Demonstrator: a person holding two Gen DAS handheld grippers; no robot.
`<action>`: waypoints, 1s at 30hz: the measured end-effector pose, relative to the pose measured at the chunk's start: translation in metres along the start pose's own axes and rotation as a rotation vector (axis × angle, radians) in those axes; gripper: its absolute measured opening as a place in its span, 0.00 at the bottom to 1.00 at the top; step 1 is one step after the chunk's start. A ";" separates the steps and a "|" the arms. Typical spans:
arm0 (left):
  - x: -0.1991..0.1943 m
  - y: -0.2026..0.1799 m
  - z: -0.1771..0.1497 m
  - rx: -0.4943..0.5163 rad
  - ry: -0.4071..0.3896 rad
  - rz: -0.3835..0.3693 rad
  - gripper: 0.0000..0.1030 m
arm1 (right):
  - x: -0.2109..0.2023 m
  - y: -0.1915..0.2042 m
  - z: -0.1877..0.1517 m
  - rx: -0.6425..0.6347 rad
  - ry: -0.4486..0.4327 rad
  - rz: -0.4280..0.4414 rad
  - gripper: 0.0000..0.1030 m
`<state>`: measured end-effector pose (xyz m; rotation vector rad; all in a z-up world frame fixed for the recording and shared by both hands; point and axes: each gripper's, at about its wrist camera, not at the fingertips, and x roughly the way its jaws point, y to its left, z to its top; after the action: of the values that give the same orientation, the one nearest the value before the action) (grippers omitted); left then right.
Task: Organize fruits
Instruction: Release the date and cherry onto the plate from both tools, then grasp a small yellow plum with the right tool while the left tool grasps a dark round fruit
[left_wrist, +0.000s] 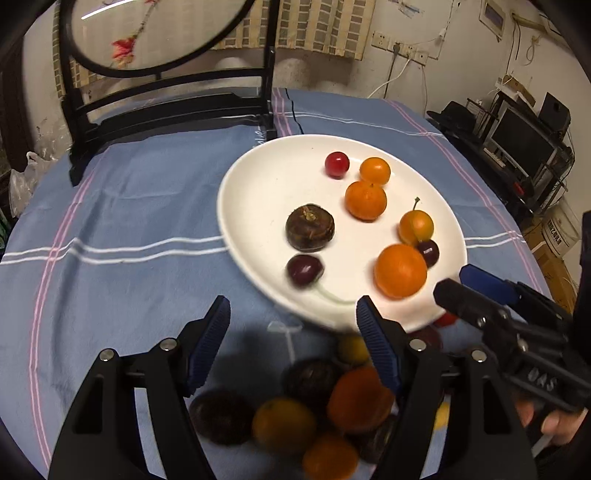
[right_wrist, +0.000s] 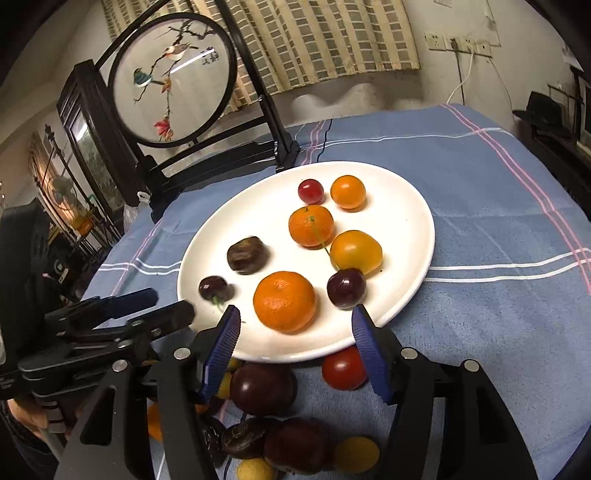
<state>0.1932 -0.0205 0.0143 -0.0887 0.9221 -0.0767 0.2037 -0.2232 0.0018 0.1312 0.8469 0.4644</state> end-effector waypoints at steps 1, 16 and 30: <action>-0.007 0.004 -0.004 -0.006 -0.008 0.001 0.67 | -0.001 0.001 -0.001 0.001 0.003 0.001 0.62; -0.039 0.047 -0.057 -0.014 -0.006 0.048 0.69 | -0.042 -0.001 -0.048 0.031 -0.036 -0.014 0.76; -0.033 0.065 -0.077 -0.036 0.010 0.008 0.74 | -0.051 0.019 -0.086 -0.075 0.105 -0.067 0.75</action>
<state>0.1137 0.0445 -0.0124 -0.1184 0.9335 -0.0530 0.1040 -0.2350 -0.0145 0.0094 0.9326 0.4428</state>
